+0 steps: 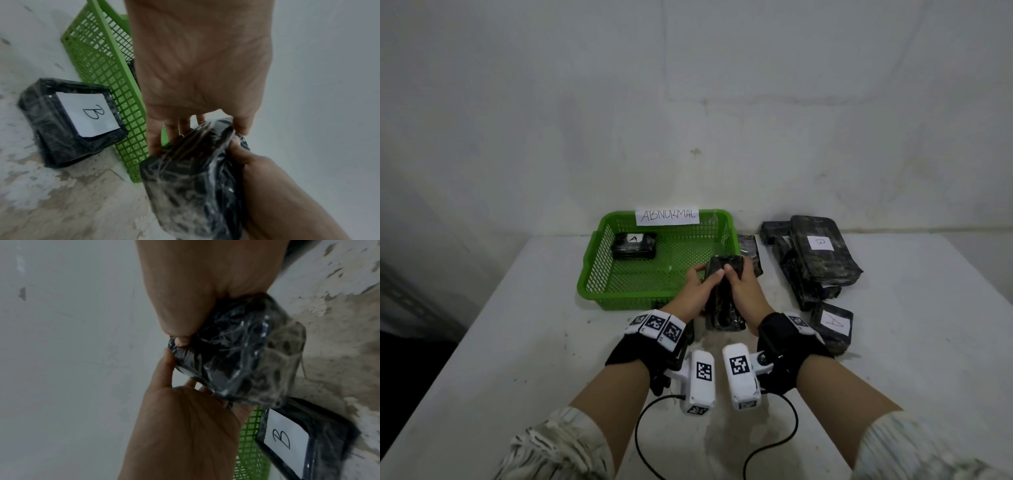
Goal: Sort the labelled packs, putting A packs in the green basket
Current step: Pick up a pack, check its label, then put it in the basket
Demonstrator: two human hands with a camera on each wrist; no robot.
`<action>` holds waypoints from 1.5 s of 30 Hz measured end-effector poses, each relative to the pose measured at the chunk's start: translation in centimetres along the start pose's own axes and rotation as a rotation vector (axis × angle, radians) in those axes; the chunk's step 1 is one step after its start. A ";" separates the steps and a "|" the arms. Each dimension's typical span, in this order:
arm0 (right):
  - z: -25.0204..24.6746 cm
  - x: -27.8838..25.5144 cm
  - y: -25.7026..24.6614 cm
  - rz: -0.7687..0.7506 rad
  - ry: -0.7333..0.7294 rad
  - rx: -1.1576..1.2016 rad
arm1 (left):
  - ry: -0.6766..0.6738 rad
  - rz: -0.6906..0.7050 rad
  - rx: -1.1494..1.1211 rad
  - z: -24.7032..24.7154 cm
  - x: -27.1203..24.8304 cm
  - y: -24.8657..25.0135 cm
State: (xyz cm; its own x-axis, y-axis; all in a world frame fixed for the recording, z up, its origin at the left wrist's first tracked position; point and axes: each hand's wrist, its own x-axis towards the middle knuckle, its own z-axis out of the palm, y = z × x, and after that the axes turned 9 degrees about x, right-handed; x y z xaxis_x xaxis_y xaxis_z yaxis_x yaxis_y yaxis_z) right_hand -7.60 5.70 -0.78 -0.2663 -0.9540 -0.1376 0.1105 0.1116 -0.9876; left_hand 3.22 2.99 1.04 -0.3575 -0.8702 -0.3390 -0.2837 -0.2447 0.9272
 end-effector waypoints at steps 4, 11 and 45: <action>0.0 -0.5 -0.2 0.017 -0.060 0.058 | 0.082 0.119 0.180 -0.1 0.3 0.0; 0.8 -1.2 0.0 -0.038 -0.090 -0.017 | 0.155 0.135 0.089 0.0 0.4 0.0; -0.2 0.4 -2.5 0.188 -0.086 0.130 | 0.091 0.097 -0.014 -2.5 -0.1 0.8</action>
State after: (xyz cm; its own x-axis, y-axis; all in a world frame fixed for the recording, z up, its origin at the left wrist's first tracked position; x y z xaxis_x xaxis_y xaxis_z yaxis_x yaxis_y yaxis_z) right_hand -8.16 5.08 1.58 -0.1475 -0.9405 -0.3060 0.2741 0.2583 -0.9264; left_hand 5.27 1.79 2.20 -0.3000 -0.9252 -0.2322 -0.2387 -0.1629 0.9573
